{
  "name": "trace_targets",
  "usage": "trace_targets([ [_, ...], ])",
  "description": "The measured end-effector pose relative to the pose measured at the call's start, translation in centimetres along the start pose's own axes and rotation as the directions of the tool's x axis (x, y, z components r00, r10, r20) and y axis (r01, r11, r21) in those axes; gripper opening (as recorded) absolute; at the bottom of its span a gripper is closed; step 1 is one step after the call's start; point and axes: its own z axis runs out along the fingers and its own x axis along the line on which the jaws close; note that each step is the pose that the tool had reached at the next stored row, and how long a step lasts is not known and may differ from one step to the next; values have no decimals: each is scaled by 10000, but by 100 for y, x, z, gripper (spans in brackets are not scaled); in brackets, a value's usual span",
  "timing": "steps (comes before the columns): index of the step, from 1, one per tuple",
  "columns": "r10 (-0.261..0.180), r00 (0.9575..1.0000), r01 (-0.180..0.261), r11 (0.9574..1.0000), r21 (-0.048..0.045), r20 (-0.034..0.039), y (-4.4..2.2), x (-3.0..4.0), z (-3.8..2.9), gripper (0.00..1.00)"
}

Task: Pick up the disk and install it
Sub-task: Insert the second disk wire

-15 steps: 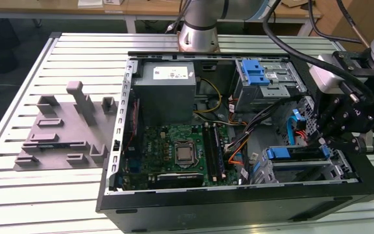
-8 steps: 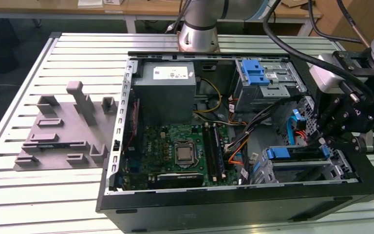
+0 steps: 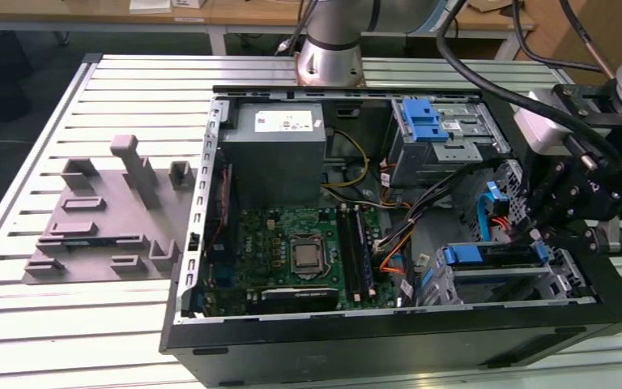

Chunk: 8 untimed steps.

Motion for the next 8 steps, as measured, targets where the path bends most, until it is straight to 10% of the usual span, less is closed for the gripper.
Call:
trace_targets([
  [8,-2,10000,2,10000,0,1,67,3,3,11],
])
